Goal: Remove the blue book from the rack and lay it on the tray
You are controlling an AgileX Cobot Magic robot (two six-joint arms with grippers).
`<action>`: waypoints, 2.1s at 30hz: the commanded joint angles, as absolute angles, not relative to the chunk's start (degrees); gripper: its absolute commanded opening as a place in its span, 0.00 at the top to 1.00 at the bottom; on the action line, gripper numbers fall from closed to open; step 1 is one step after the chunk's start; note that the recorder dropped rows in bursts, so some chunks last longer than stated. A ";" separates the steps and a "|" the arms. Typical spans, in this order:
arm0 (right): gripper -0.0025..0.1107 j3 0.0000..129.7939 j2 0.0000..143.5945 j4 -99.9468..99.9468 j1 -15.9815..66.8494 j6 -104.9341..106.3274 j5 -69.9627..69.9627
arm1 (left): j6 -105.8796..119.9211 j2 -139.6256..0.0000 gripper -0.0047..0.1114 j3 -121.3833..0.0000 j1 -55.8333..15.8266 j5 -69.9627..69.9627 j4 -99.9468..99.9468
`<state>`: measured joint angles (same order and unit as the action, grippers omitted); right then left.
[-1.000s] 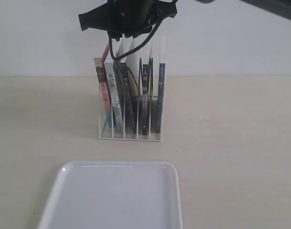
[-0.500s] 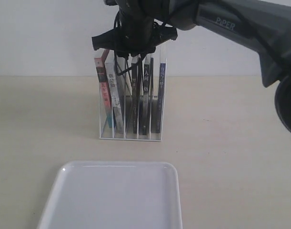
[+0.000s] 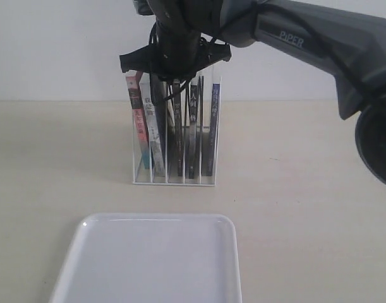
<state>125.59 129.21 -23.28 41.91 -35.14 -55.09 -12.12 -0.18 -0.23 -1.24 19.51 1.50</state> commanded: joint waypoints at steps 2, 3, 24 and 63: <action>0.95 127.18 129.13 -23.70 41.70 -35.17 -55.03 | -11.85 0.00 0.92 0.00 -1.30 19.37 1.08; 0.95 127.52 129.13 -23.70 41.70 -35.17 -55.50 | -11.85 0.00 0.92 0.00 -1.30 19.37 1.08; 0.95 132.10 126.76 -24.45 41.81 -36.04 -59.75 | -11.85 0.00 0.92 0.00 -1.30 19.37 1.08; 0.83 131.98 128.11 -23.58 41.81 -38.62 -61.50 | -11.85 0.00 0.92 0.00 -1.30 19.37 1.08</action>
